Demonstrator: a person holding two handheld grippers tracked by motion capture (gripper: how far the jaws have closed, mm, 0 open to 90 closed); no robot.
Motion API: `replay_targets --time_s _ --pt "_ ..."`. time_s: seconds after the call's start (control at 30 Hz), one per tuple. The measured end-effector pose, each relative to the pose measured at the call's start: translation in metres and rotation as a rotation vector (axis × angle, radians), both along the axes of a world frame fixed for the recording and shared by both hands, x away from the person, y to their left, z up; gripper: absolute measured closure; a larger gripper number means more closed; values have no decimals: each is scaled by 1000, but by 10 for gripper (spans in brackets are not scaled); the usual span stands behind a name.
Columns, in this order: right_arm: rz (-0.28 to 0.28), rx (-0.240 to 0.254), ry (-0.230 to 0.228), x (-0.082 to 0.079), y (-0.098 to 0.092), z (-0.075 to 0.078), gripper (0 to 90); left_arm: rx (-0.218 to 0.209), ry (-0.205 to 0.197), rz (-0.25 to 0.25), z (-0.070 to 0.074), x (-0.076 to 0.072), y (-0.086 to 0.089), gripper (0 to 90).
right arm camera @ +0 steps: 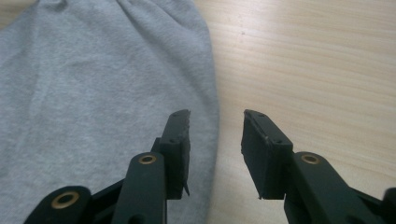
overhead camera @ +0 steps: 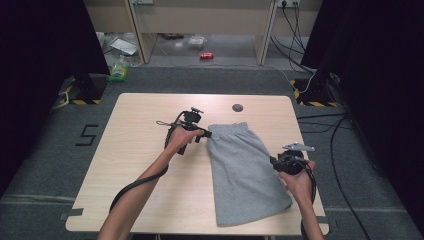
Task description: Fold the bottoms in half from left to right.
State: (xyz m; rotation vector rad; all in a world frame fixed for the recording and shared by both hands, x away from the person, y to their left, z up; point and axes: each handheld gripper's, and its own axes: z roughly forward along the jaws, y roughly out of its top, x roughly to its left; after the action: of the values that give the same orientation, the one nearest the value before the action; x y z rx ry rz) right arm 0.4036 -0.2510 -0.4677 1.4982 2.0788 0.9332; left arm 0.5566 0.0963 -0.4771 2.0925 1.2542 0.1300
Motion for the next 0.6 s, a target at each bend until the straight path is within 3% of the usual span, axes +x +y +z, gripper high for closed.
replay_targets --time_s 0.13,0.27,0.43,0.6 --pt "14 -9 -10 -8 4 2 600 10 4 -9 -2 -1 -6 458" --pt "48 -9 -23 -13 12 6 586 21 -19 8 -5 1 -18 493" --pt "102 -5 -30 -19 28 9 577 101 -69 4 -7 2 -37 536" --pt "168 6 -36 -30 52 9 556 111 -73 10 -8 3 -38 540"
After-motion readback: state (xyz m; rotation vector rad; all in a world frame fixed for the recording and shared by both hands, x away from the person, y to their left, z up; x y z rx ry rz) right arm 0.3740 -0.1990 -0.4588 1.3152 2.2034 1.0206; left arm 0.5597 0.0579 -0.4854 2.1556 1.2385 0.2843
